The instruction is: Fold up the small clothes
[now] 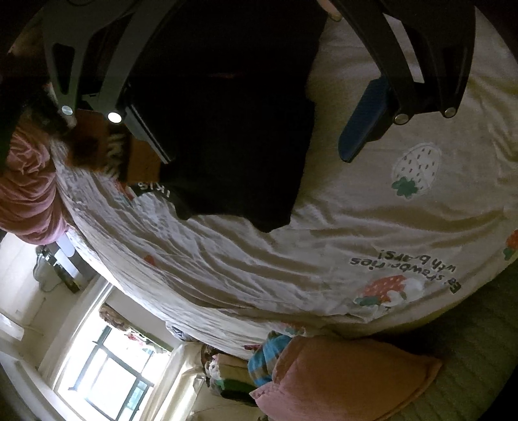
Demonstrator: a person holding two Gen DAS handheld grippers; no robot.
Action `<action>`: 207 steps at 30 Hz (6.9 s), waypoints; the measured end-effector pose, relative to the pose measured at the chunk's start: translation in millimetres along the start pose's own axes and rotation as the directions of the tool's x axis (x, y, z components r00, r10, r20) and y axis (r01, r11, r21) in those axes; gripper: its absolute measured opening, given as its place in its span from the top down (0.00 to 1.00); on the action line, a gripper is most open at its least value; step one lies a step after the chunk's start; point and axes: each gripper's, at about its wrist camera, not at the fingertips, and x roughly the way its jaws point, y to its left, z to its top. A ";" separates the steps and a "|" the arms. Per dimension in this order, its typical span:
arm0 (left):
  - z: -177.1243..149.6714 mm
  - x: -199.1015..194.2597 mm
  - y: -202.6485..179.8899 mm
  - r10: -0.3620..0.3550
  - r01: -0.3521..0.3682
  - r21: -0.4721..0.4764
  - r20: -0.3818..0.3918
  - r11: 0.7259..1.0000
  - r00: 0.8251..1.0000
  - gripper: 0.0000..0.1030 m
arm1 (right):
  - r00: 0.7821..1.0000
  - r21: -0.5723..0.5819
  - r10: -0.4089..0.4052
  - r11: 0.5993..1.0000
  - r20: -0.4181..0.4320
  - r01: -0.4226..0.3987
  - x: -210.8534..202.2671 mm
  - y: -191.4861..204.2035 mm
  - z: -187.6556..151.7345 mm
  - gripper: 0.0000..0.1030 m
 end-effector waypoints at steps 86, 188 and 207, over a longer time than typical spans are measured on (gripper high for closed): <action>-51.0 71.3 -43.0 0.003 0.037 0.200 -0.196 0.979 0.981 0.44 | 0.977 0.135 -0.077 0.985 -0.198 0.105 28.0 -40.2 -81.0 0.38; -142.3 -84.1 21.6 0.132 -0.100 0.264 -0.104 0.959 0.986 0.09 | 0.971 0.026 -0.207 0.977 -0.122 0.211 -151.3 -21.6 -170.4 0.06; -185.4 -90.6 46.1 0.078 -0.022 0.261 -0.209 0.965 0.975 0.37 | 0.971 -0.003 -0.177 0.984 -0.162 0.179 -149.3 -17.2 -185.5 0.06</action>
